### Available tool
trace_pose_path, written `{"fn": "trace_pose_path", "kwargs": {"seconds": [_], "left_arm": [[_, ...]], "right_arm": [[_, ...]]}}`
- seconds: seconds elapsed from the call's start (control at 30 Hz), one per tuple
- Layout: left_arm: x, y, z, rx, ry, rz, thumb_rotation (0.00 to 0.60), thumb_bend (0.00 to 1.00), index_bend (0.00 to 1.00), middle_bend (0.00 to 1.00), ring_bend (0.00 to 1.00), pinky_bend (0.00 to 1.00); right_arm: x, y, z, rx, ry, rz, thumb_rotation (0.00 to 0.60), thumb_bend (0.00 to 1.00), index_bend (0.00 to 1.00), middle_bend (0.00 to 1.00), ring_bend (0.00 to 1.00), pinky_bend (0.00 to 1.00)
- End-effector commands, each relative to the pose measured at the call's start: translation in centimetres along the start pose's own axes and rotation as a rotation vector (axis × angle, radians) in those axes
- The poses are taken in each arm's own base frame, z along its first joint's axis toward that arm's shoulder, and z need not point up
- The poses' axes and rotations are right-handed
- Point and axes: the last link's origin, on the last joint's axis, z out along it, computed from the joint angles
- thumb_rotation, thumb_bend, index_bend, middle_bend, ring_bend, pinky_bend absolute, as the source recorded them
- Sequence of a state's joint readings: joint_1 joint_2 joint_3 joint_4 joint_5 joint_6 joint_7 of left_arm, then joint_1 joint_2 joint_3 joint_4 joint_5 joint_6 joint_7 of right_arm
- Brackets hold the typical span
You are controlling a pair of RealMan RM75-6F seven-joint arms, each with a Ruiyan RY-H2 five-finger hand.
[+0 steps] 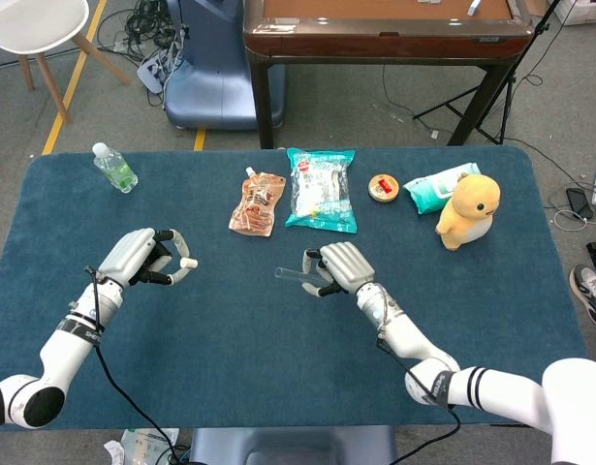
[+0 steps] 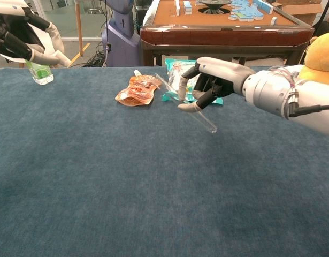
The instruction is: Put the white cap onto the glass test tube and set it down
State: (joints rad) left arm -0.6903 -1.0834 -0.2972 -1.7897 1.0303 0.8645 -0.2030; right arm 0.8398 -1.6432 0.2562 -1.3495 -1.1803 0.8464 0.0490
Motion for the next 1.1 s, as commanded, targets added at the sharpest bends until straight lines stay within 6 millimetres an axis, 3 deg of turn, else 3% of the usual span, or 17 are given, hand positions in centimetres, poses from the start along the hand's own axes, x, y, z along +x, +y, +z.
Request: {"fn": "trace_pose_path", "kwargs": {"seconds": [0.03, 0.43, 1.1], "left_arm": [[0.6, 0.9, -0.3, -0.018, 0.014, -0.077, 0.600, 0.33, 0.54, 1.00, 1.00, 1.00], [-1.4, 3.6, -0.5, -0.113, -0.029, -0.052, 0.600, 0.33, 0.54, 1.00, 1.00, 1.00], [-3.9, 5.2, 0.7, -0.155, -0.040, -0.035, 0.600, 0.33, 0.54, 1.00, 1.00, 1.00]], "right_arm": [[-0.6, -1.3, 0.9, 0.029, 0.025, 0.032, 0.600, 0.75, 0.74, 0.93, 1.00, 0.99], [-2.1, -3.6, 2.1, 0.058, 0.058, 0.104, 0.600, 0.75, 0.75, 0.93, 1.00, 0.99], [-2.5, -4.8, 1.9, 0.083, 0.059, 0.145, 0.600, 0.76, 0.75, 0.93, 1.00, 0.99]]}}
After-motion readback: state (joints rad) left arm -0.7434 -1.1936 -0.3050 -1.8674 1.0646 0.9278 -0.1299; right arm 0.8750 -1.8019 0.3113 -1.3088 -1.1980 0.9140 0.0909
